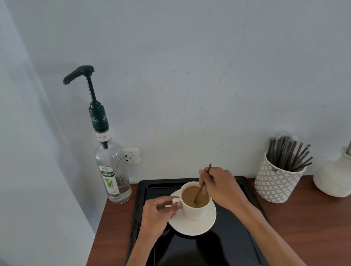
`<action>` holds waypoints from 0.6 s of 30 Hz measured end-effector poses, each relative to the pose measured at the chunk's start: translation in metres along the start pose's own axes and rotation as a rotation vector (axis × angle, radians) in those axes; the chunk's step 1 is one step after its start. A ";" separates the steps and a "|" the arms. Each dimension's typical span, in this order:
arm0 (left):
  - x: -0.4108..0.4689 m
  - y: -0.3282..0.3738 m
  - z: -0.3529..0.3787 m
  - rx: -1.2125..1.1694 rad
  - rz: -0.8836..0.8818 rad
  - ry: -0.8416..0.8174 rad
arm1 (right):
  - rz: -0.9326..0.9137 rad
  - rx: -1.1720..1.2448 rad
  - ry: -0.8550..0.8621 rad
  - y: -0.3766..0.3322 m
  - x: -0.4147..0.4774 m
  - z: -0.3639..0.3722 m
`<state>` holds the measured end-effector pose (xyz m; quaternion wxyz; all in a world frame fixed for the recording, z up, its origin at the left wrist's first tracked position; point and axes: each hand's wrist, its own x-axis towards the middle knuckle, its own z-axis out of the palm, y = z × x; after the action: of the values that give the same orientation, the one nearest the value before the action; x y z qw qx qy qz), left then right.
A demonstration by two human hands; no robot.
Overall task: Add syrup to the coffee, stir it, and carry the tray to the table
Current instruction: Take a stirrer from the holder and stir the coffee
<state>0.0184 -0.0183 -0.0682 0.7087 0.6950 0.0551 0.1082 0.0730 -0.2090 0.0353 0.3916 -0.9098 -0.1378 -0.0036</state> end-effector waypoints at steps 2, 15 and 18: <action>0.001 0.001 0.000 0.007 0.002 -0.005 | -0.019 0.063 -0.003 -0.005 0.003 0.006; 0.002 -0.003 0.005 -0.011 -0.009 0.019 | 0.012 0.109 -0.026 -0.002 0.002 0.001; 0.002 -0.003 0.004 -0.002 -0.004 0.025 | -0.021 -0.025 0.048 -0.005 0.008 -0.001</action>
<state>0.0218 -0.0220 -0.0713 0.7088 0.6929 0.0653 0.1153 0.0800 -0.2045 0.0402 0.3835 -0.9127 -0.1377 -0.0313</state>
